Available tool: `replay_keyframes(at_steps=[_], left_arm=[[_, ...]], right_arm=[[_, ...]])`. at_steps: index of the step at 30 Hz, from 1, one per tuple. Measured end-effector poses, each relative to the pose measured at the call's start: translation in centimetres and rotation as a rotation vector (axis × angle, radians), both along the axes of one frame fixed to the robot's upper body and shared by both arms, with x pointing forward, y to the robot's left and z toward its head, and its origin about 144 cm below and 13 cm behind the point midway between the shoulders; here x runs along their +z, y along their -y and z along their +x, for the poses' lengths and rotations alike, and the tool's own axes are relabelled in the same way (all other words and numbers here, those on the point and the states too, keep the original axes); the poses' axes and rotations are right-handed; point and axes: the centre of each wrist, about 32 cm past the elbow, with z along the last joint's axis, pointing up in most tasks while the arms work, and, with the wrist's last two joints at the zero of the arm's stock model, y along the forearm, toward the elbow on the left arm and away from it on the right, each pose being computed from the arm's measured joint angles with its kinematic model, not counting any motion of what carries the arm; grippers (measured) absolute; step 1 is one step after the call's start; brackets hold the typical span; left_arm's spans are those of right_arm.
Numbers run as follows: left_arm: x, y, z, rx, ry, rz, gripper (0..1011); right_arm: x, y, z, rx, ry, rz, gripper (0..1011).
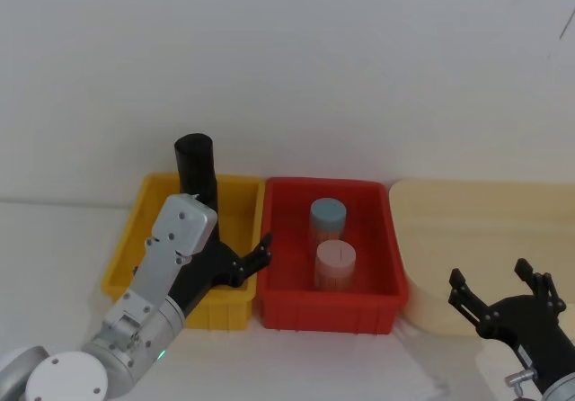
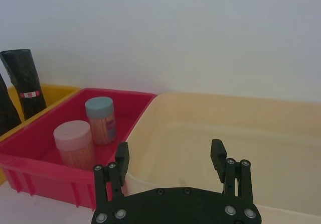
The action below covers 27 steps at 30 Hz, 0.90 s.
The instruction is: Pick up the garbage bag with the one hand and transfer it to the other hand.
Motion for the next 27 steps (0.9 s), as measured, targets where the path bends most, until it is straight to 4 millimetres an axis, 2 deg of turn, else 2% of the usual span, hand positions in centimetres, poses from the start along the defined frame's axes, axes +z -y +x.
replay_keyframes(at_steps=[27], left_arm=[[0.0, 0.0, 0.0, 0.0, 0.0, 0.0, 1001]], right_arm=[[0.0, 0.0, 0.0, 0.0, 0.0, 0.0, 1002]])
